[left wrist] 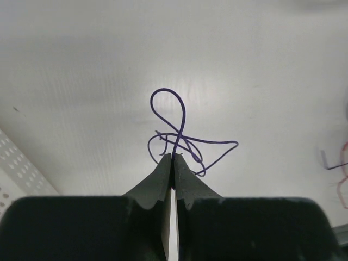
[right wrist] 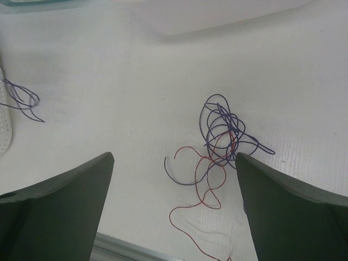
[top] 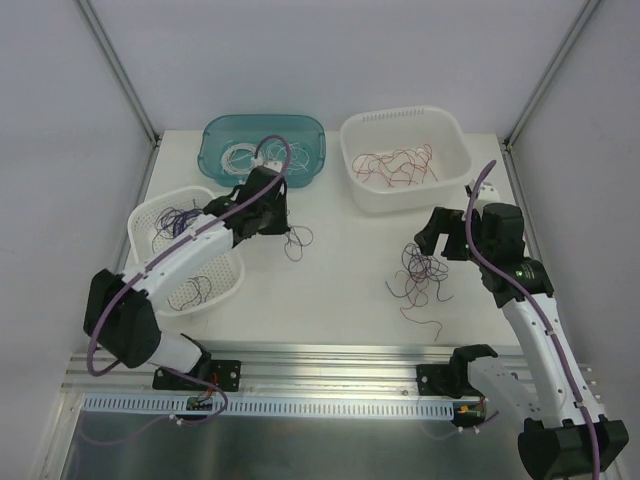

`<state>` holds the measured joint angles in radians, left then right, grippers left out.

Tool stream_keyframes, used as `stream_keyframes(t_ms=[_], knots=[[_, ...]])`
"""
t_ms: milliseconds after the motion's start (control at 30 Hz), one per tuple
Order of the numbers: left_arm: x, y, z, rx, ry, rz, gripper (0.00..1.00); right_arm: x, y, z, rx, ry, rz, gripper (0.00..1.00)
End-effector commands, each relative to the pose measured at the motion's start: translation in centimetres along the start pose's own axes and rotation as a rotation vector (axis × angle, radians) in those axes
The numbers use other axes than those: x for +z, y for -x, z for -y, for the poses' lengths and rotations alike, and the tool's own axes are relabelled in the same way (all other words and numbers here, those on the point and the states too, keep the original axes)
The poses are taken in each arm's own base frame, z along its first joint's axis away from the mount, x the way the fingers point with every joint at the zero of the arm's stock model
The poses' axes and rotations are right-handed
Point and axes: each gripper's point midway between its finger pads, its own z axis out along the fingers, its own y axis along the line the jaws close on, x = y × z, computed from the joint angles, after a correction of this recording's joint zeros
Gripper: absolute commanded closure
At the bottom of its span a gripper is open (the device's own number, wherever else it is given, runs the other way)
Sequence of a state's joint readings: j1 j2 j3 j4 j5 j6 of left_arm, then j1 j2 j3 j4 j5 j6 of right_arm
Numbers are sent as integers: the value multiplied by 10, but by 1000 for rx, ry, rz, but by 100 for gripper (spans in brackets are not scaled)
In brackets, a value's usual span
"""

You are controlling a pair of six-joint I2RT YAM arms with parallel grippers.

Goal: Untangle the cables

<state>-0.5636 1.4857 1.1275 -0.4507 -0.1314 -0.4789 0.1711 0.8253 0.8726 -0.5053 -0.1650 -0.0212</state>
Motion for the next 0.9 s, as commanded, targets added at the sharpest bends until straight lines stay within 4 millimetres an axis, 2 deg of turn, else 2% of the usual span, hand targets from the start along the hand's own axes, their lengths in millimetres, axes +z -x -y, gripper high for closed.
stream_keyframes(t_ms=[0,33,167,200,267,300,367,400,500,533,700,733,867], knots=[[-72,63,25,54,-127,230,100,-4,19,-9,-17,27,34,0],[-85,76,25,70,-128,274,100,-5,19,-11,-18,31,34,0],[-125,107,3,41,-104,370,100,-4,17,-12,-16,39,20,0],[-136,114,-13,16,-77,391,100,-4,17,-12,-18,38,18,0],[-153,126,-25,5,-56,441,100,-4,16,-11,-19,35,14,0],[-163,133,-38,-16,-30,474,100,-4,15,-10,-13,33,10,1],[-171,136,-57,-28,27,491,100,-2,12,-11,-12,37,1,0],[-171,138,-75,-61,68,493,100,-2,10,-11,-5,35,-5,1],[-160,123,-103,-135,121,435,100,-2,5,-10,3,33,-26,1],[-151,113,-121,-188,162,407,100,-2,5,-9,4,28,-26,0],[-128,76,-156,-312,208,316,100,-6,-1,-4,-9,1,-45,0],[-120,63,-163,-337,227,286,100,-6,-2,-3,-10,-3,-48,1],[-108,30,-191,-408,333,237,100,-5,-9,0,-14,-10,-71,0]])
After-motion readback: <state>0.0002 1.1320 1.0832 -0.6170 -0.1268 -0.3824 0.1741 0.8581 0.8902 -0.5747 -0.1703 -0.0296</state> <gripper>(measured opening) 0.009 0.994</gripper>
